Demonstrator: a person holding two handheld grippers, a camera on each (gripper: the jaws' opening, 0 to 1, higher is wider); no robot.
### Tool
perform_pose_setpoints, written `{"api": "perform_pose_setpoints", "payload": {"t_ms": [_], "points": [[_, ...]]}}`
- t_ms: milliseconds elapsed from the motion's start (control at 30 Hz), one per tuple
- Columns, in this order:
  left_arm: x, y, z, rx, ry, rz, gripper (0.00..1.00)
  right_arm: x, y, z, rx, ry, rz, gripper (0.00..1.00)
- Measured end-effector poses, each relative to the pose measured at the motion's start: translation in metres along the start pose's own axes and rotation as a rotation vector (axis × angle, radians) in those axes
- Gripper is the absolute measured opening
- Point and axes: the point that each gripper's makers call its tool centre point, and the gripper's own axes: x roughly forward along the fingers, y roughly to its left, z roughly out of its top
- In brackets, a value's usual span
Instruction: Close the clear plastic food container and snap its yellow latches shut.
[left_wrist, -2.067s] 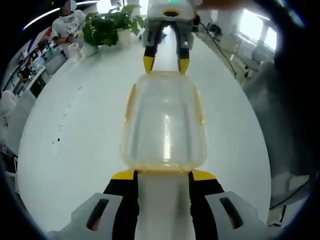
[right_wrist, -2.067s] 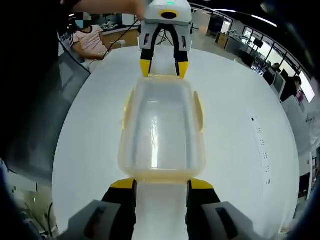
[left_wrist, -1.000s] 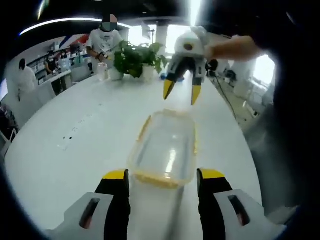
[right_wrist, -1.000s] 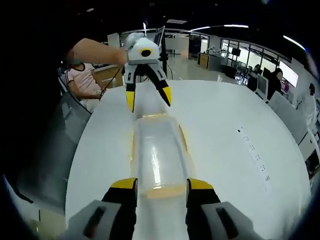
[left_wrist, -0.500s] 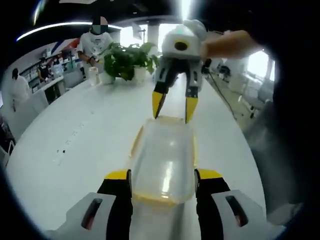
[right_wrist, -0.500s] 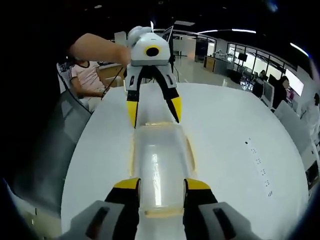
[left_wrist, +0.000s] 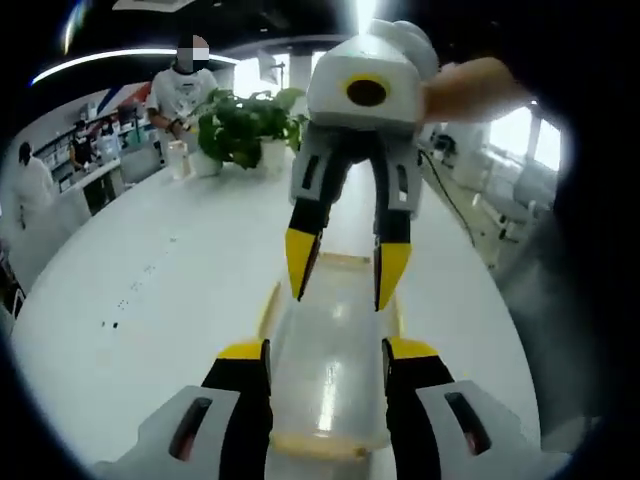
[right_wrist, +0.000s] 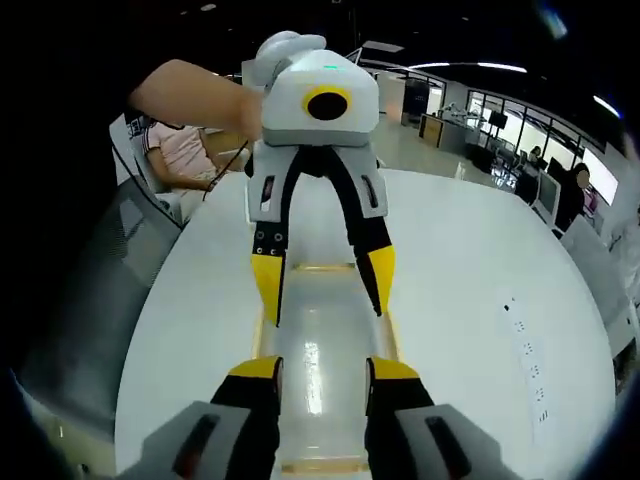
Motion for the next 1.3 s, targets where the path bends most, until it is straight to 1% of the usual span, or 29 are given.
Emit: {"api": "perform_pose_setpoints", "payload": {"t_ms": [133, 367, 500, 600, 700, 733, 867, 900, 1033, 1133, 1233, 1267, 1300], "points": [[0.003, 0.001, 0.002, -0.002, -0.006, -0.007, 0.42, 0.001, -0.004, 0.001, -0.007, 0.003, 0.0, 0.31], [0.013, -0.007, 0.001, 0.011, 0.005, -0.022, 0.42, 0.005, -0.009, 0.003, -0.017, 0.01, 0.008, 0.33], [0.018, -0.017, 0.006, 0.029, 0.003, -0.031, 0.44, 0.008, -0.015, 0.005, -0.002, 0.008, 0.013, 0.37], [0.021, -0.021, 0.005, 0.042, 0.009, -0.028, 0.43, 0.009, -0.018, 0.005, 0.0, 0.014, 0.018, 0.41], [0.022, -0.025, 0.004, 0.054, 0.013, -0.019, 0.44, 0.012, -0.02, 0.004, 0.0, 0.028, 0.03, 0.45], [0.023, -0.026, 0.003, 0.066, 0.021, -0.01, 0.45, 0.012, -0.021, 0.004, -0.001, 0.03, 0.035, 0.45], [0.024, -0.029, 0.004, 0.082, 0.021, 0.001, 0.46, 0.015, -0.019, 0.004, 0.002, 0.041, 0.061, 0.49], [0.024, -0.03, 0.004, 0.093, 0.024, 0.01, 0.46, 0.015, -0.019, 0.003, 0.002, 0.046, 0.064, 0.49], [0.023, -0.031, 0.006, 0.094, 0.013, 0.017, 0.47, 0.014, -0.021, 0.002, 0.011, 0.049, 0.07, 0.5], [0.023, -0.03, 0.004, 0.106, 0.022, 0.028, 0.46, 0.015, -0.021, 0.001, 0.023, 0.053, 0.082, 0.52], [0.024, -0.03, 0.003, 0.106, 0.02, 0.037, 0.47, 0.018, -0.015, 0.002, 0.073, 0.047, 0.135, 0.58], [0.024, -0.03, 0.002, 0.116, 0.023, 0.044, 0.48, 0.019, -0.017, 0.001, 0.067, 0.054, 0.136, 0.58], [0.025, -0.031, 0.002, 0.131, 0.031, 0.052, 0.48, 0.021, -0.018, -0.003, 0.052, 0.076, 0.139, 0.56]]}}
